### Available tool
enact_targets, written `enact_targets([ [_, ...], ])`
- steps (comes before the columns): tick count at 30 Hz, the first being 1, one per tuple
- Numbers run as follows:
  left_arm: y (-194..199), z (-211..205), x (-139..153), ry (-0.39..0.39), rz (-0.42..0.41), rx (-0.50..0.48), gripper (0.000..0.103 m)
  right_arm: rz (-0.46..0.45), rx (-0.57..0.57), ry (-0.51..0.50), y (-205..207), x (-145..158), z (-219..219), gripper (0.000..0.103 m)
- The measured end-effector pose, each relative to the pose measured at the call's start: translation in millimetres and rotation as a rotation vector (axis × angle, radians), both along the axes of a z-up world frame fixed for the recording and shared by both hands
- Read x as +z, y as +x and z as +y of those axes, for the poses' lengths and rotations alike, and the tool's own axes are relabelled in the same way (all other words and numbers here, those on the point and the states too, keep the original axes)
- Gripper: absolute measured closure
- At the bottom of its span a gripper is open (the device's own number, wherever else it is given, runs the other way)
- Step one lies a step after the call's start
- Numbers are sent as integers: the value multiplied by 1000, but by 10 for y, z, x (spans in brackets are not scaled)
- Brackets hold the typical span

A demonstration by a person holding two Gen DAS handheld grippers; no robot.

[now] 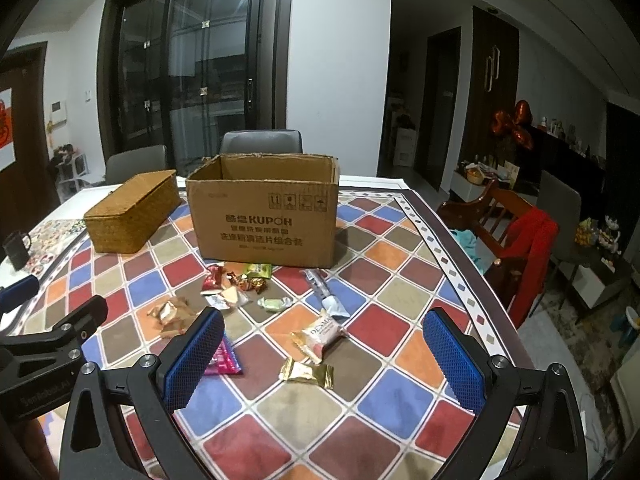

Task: Organize snacks
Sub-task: 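Reach the left tool to the pink candy bag while the right tool reaches the gold foil packet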

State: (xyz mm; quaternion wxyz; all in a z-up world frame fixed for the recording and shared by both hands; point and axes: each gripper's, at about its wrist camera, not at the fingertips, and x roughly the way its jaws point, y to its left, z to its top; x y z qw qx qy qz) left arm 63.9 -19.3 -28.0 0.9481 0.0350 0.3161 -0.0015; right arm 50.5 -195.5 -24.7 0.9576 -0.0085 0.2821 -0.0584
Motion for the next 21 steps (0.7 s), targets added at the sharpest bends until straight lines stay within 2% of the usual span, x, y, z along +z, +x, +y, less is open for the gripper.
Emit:
enact_targets([
  [18, 359, -255, -614, -8, 117, -75, 1, 144, 18, 6, 365, -635, -105, 2],
  [21, 406, -294, -696, -10, 137, -95, 4, 163, 23, 7, 403, -715, -133, 2],
])
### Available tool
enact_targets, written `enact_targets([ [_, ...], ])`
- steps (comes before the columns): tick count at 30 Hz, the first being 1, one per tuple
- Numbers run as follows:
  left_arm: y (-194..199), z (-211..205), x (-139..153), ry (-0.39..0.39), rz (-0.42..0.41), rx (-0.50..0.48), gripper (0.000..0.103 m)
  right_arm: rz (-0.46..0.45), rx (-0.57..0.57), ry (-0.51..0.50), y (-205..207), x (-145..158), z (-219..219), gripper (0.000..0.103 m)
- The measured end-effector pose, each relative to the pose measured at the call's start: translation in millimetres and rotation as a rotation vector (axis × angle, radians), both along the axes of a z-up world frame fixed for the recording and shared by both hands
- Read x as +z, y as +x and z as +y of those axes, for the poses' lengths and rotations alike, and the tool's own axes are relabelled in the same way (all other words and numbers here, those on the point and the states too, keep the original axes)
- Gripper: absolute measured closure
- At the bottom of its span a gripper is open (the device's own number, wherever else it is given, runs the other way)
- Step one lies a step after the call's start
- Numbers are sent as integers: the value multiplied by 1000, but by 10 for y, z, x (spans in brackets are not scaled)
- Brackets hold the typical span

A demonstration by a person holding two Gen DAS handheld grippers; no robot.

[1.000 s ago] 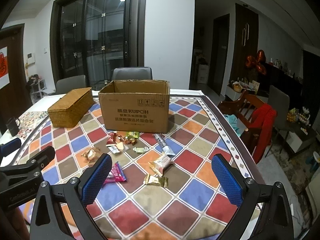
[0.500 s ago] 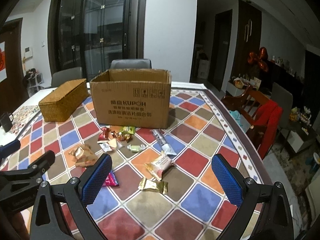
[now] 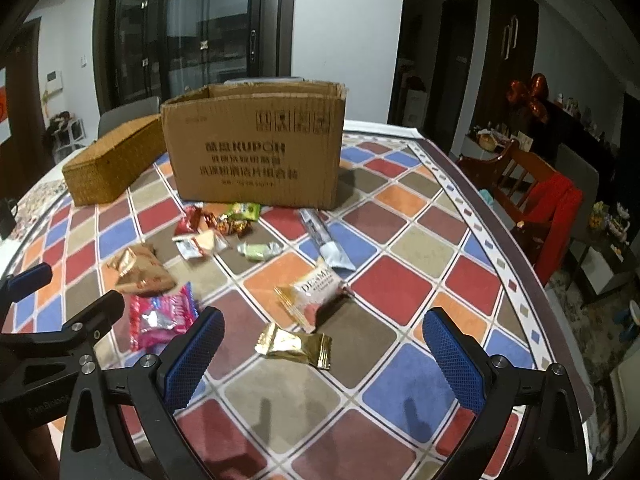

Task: Organize snacks
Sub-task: 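Reach the left tool to the pink candy bag while the right tool reaches the gold foil packet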

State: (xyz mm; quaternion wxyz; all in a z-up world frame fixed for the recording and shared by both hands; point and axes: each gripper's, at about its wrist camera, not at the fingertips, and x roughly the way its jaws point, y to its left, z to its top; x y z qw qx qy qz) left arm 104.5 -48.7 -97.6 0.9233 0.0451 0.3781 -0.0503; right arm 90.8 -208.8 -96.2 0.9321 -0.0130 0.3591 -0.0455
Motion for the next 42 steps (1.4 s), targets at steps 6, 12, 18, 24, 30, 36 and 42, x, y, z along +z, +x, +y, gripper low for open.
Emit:
enact_targets([
  [6, 96, -58, -159, -28, 49, -18, 14, 44, 21, 6, 89, -191, -10, 2],
  [12, 180, -79, -348, -43, 114, -31, 22, 94, 46, 17, 168, -379, -10, 6],
  [18, 251, -78, -463, -77, 159, -44, 36, 138, 60, 24, 281, -489, 37, 12],
  [24, 273, -72, -484, -126, 172, -70, 47, 166, 71, 49, 381, -574, 56, 15],
  [30, 295, -76, -494, -165, 178, -101, 62, 205, 83, 70, 459, -680, 68, 26],
  [36, 299, -29, -460, -196, 162, -108, 71, 207, 81, 63, 479, -684, 95, 39],
  [42, 286, -31, -421, -206, 147, -120, 76, 200, 77, 84, 475, -664, 66, 55],
])
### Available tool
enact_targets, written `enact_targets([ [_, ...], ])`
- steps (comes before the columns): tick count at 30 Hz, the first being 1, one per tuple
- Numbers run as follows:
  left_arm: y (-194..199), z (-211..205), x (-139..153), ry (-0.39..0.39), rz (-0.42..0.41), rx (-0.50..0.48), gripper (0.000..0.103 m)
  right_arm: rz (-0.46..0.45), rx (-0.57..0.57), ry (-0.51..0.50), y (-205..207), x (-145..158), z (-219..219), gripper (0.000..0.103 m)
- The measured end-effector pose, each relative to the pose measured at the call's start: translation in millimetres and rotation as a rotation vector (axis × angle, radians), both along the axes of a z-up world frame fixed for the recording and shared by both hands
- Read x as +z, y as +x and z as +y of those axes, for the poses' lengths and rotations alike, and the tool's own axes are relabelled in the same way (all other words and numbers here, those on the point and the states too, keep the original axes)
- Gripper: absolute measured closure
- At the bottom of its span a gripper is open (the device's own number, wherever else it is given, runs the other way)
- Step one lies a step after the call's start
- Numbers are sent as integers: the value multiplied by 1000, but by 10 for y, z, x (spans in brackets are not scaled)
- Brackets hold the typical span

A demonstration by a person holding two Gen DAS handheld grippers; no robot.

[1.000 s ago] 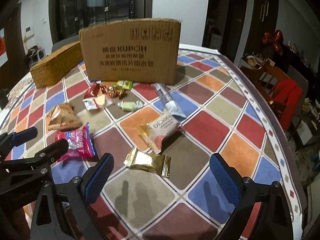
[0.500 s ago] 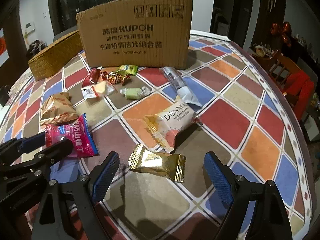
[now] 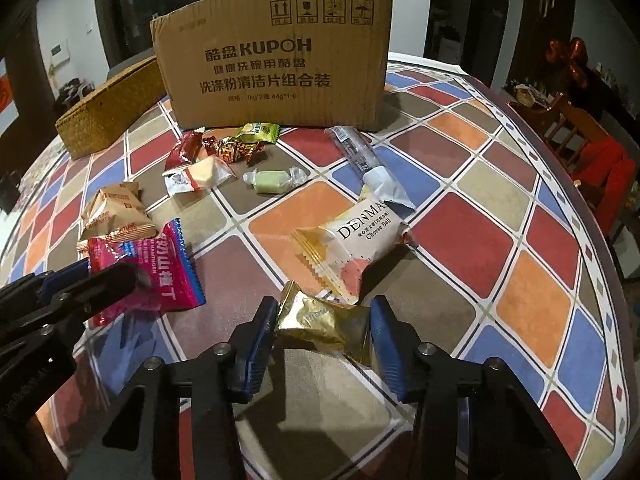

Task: Organize snacks
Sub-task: 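Reach the left tool to the pink candy bag while the right tool reaches the gold foil packet, then close the left tool on the pink bag while the right tool grasps the gold packet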

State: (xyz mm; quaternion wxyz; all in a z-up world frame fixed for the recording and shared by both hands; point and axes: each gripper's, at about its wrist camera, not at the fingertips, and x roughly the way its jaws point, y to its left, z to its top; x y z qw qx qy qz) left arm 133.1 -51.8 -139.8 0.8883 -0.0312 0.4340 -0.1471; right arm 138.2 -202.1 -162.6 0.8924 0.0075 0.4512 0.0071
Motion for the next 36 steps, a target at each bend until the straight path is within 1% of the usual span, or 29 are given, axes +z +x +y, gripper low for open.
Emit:
enact_targets([
  [5, -25, -22, 49, 5, -16, -7, 79, 0, -6, 29, -29, 12, -39, 59],
  [10, -46, -23, 103, 12, -32, -3, 80, -5, -15, 45, -55, 53, -52, 59],
  [28, -152, 33, 431, 36, -114, 21, 81, -98, -17, 49, -155, 432, -53, 59],
  [36, -166, 59, 629, 34, -159, 25, 81, -136, -19, 46, -182, 616, -35, 59],
])
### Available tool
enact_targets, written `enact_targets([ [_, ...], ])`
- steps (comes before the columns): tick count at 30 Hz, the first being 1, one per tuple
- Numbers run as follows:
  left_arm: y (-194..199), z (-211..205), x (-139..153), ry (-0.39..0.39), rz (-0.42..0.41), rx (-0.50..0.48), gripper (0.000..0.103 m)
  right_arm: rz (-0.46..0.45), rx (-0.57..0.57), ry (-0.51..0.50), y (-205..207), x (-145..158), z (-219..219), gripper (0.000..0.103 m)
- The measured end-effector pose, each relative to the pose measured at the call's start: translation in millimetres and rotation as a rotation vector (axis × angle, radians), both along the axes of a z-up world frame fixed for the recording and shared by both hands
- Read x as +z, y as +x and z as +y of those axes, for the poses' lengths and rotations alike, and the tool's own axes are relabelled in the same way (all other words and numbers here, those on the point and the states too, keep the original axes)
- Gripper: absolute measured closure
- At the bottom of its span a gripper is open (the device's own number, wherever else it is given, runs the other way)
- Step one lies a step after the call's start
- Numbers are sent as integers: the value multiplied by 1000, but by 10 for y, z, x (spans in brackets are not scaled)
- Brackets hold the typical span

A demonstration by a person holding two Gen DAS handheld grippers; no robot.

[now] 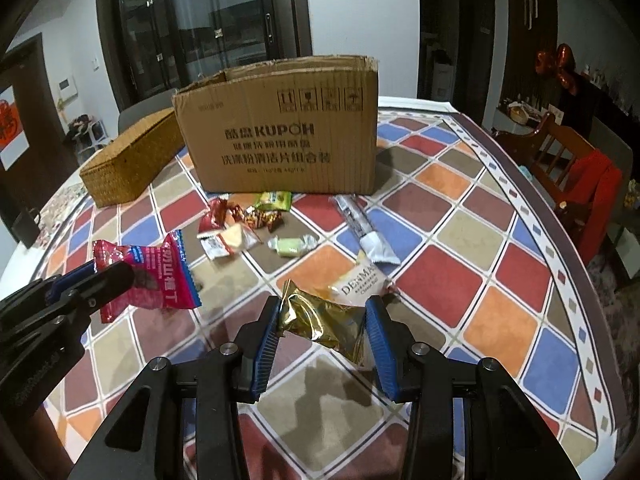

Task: Organize snacks
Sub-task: 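Close the left tool on the pink bag while the right tool grasps the gold packet, then carry the pink bag and gold packet with both tools over the cardboard box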

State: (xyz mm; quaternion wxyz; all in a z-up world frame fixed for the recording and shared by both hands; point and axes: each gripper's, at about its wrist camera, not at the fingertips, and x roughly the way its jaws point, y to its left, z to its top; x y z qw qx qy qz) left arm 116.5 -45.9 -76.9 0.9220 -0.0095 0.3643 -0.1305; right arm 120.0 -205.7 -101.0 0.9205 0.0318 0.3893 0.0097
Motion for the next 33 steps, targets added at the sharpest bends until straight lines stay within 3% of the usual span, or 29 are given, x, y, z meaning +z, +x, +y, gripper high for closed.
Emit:
enact_targets([
  [33, 402, 24, 862, 14, -175, 27, 81, -192, 14, -29, 387, 924, 0, 59],
])
